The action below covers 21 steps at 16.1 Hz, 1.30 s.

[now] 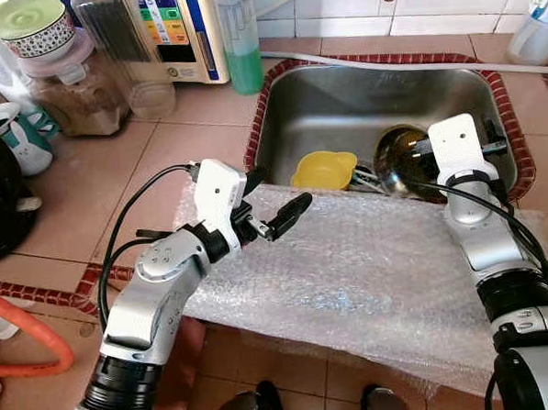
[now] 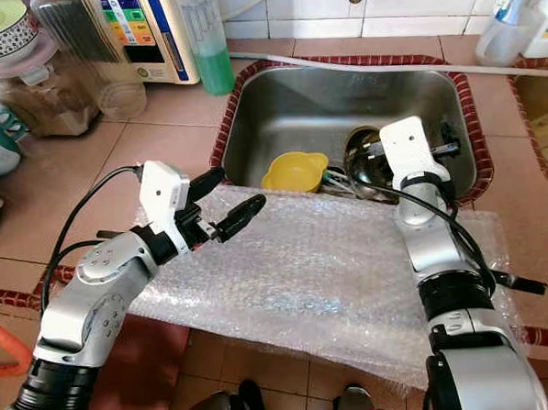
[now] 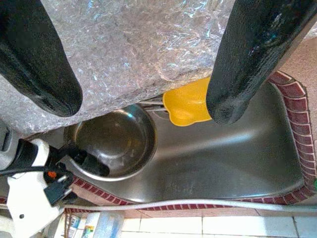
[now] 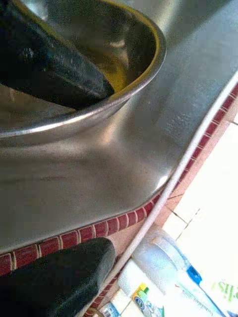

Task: Kitchen organization

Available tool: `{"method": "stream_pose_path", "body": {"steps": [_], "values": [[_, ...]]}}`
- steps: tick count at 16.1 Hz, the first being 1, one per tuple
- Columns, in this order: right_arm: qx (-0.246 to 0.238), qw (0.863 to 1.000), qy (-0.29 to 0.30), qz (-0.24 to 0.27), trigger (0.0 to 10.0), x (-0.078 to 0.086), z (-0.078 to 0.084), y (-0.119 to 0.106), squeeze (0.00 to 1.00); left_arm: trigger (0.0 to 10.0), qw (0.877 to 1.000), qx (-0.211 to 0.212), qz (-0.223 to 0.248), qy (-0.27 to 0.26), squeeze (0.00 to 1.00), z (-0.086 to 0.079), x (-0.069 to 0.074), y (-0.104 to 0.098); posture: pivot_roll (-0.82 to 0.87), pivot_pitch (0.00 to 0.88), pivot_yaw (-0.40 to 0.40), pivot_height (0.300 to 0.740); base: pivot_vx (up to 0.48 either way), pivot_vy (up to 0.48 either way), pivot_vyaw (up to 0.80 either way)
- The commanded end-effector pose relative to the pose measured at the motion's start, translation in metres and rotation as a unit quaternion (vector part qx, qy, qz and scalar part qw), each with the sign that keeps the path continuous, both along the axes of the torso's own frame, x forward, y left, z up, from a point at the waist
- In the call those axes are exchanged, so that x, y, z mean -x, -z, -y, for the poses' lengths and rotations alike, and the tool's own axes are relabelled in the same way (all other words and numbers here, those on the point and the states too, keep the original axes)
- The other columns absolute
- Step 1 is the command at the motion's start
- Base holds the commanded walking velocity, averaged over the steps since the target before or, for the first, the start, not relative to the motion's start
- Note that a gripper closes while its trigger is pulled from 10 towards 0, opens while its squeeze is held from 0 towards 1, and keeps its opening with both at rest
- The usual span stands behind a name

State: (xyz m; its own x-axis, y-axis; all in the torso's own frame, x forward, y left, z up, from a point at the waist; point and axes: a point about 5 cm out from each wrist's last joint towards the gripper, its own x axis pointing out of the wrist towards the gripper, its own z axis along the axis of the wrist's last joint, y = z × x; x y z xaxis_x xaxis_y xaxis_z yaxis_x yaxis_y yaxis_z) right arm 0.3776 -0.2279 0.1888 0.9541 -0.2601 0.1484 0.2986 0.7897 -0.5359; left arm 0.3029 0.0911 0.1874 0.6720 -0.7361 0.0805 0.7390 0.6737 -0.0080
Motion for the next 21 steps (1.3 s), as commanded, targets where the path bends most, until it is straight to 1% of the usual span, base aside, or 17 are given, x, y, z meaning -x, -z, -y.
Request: {"method": "stream_pose_path", "body": {"steps": [1,2,3,4,5,8,12,13,14,15,18,21], "values": [[0.000,1.000,0.006,-0.010,10.0,0.000,0.003,0.002,1.00,10.0,1.000,-0.008,0.003,-0.001,1.00,-0.001,0.001,0.001,-0.18,0.216,0.141,0.740,0.000,0.000,0.00],[-0.012,1.000,0.003,-0.023,10.0,0.000,0.003,0.004,1.00,10.0,1.000,-0.004,0.002,0.001,1.00,0.000,0.001,0.001,-0.18,0.217,0.141,0.740,0.000,0.000,0.00],[-0.039,0.998,0.002,-0.048,10.0,-0.001,0.003,0.012,1.00,10.0,1.000,-0.002,0.002,0.003,1.00,0.001,0.002,0.001,-0.18,0.217,0.141,0.740,0.000,0.000,0.00],[-0.102,0.992,-0.002,-0.073,10.0,0.000,0.004,0.021,1.00,10.0,1.000,-0.007,0.005,0.005,1.00,0.002,0.002,0.001,-0.18,0.218,0.141,0.740,0.000,0.000,0.00],[-0.135,0.988,-0.004,-0.074,10.0,0.000,0.003,0.024,1.00,10.0,1.000,-0.007,0.005,0.005,1.00,0.002,0.002,0.001,-0.18,0.218,0.142,0.740,0.000,0.000,0.00],[-0.141,0.986,-0.003,-0.093,10.0,-0.001,0.004,0.024,1.00,10.0,1.000,-0.002,0.005,0.007,1.00,0.004,0.003,0.001,-0.18,0.221,0.140,0.740,0.000,0.000,0.00],[-0.146,0.985,-0.015,-0.089,10.0,-0.001,-0.002,0.023,1.00,10.0,1.000,-0.003,0.006,0.007,1.00,0.004,0.002,0.000,-0.18,0.225,0.139,0.740,0.000,0.000,0.00],[-0.149,0.985,-0.020,-0.083,10.0,-0.001,-0.004,0.021,1.00,10.0,1.000,-0.003,0.005,0.006,1.00,0.004,0.002,0.000,-0.18,0.225,0.139,0.740,0.000,0.000,0.00],[-0.147,0.986,-0.029,-0.068,10.0,-0.001,-0.010,0.016,1.00,10.0,1.000,-0.006,0.005,0.004,1.00,0.001,0.002,0.001,-0.18,0.225,0.138,0.740,0.000,0.000,0.00],[-0.136,0.988,-0.032,-0.063,10.0,-0.001,-0.012,0.012,1.00,10.0,1.000,-0.007,0.005,0.003,1.00,0.000,0.002,0.001,-0.18,0.225,0.138,0.740,0.000,0.000,0.00],[-0.140,0.988,-0.053,-0.028,10.0,0.001,-0.024,0.000,1.00,10.0,1.000,-0.011,0.008,-0.015,1.00,-0.008,-0.002,0.001,-0.18,0.220,0.135,0.740,0.000,0.000,0.00],[-0.113,0.991,-0.070,0.004,10.0,0.009,-0.036,-0.008,1.00,10.0,0.999,-0.014,0.010,-0.033,1.00,-0.014,-0.004,0.001,-0.18,0.215,0.133,0.740,0.000,0.000,0.00]]}}
